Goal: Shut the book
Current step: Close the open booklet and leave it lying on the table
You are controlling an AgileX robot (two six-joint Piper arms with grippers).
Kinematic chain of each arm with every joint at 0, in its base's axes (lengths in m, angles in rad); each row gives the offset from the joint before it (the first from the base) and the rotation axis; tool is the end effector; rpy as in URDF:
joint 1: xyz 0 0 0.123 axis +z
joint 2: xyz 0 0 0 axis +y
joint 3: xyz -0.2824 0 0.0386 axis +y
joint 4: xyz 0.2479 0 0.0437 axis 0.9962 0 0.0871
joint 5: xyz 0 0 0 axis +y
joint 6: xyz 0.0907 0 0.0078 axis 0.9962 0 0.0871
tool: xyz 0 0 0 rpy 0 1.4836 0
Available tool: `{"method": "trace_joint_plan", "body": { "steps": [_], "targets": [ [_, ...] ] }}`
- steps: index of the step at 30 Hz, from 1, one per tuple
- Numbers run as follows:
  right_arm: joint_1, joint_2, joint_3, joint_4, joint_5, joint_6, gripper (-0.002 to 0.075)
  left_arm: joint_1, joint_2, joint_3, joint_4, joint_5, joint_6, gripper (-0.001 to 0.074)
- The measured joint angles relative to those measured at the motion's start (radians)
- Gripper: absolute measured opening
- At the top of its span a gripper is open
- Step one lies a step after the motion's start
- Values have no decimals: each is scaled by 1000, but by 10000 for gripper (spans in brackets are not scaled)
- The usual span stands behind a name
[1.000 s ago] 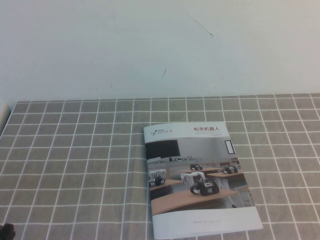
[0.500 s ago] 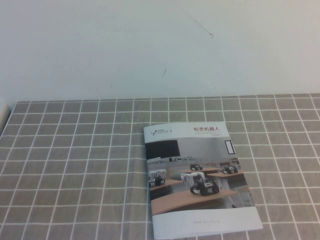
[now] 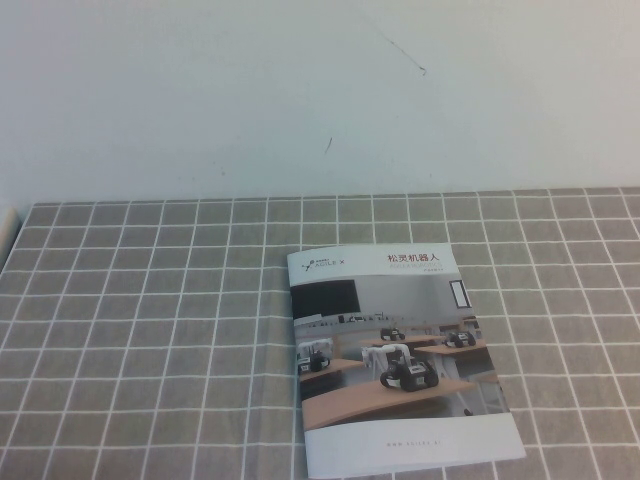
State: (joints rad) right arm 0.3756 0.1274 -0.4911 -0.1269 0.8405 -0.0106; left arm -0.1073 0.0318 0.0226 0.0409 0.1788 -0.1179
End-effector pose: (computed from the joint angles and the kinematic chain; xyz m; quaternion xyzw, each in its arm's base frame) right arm 0.0263 0.0011 0.2920 -0.1677 0.8118 0.0391 0.5579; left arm 0.0587 -0.0056 0.1874 0.0088 0.7567 -0.0576 0.6512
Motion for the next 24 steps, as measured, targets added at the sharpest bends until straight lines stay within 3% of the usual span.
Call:
{"method": "trace_joint_plan", "body": {
  "steps": [5,24],
  "targets": [
    [0,0,0,0,2,0,-3,2,-37,-2,-9,124,4,-4],
    [0,0,0,0,2,0,-3,2,-41,-2,-23,135,53,-4]
  ]
}}
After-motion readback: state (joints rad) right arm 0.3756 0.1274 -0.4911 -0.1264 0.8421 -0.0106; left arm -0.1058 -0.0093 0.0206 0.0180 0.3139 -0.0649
